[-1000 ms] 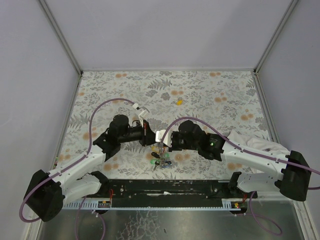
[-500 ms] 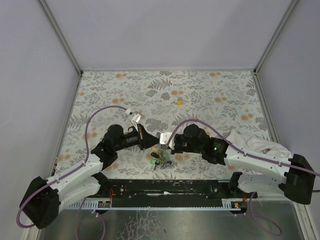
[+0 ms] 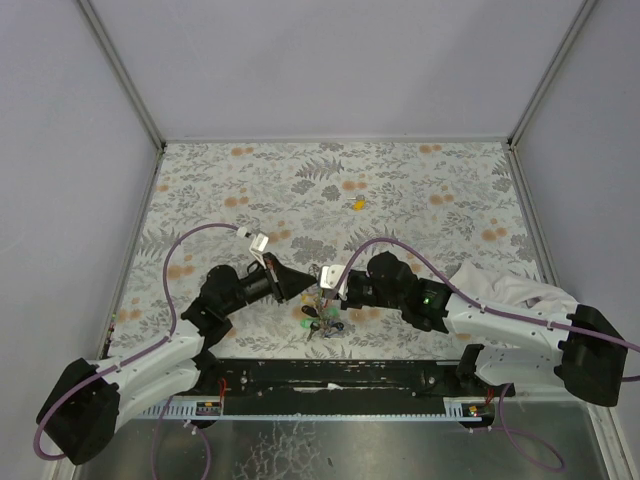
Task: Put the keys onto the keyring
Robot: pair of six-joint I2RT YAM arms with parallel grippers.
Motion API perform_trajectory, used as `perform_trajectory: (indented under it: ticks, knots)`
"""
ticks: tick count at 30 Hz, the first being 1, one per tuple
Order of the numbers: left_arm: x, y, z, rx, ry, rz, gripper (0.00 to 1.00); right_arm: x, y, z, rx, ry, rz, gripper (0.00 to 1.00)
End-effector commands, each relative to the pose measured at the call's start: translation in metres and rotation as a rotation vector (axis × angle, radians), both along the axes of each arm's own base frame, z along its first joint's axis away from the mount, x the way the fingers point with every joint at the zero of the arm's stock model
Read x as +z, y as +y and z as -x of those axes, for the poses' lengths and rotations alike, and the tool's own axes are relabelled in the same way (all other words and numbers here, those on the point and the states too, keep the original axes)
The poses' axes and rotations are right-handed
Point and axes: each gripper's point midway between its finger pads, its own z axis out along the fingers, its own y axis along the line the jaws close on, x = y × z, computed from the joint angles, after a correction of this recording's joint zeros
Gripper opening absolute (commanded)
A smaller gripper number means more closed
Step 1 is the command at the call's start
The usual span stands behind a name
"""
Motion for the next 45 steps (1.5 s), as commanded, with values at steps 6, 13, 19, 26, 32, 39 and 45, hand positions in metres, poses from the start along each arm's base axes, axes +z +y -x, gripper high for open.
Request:
perform_trajectory:
  ticks: [6,13,19,26,32,39,45]
  knots:
    - [0.042,0.010,-0.024,0.125,-0.148,0.103,0.15,0.013,-0.005,0.006,-0.002,-0.006,0.017,0.00]
    - [0.043,0.005,-0.015,0.039,-0.194,-0.024,0.33,0.038,-0.007,-0.007,-0.019,-0.087,0.072,0.00]
    - [0.048,-0.001,0.000,-0.099,-0.204,-0.149,0.35,0.047,-0.003,-0.010,-0.006,-0.101,0.087,0.00]
    - [0.049,-0.003,0.020,-0.222,-0.181,-0.209,0.36,0.056,-0.003,-0.011,0.005,-0.124,0.098,0.00]
    - [0.032,-0.009,0.025,-0.331,-0.156,-0.273,0.34,0.055,-0.001,-0.010,0.020,-0.125,0.104,0.00]
    - [0.030,-0.017,0.015,-0.336,-0.152,-0.262,0.34,0.052,-0.002,-0.006,0.036,-0.119,0.104,0.00]
    - [0.027,-0.025,0.015,-0.387,-0.133,-0.255,0.32,0.052,-0.001,-0.005,0.048,-0.117,0.101,0.00]
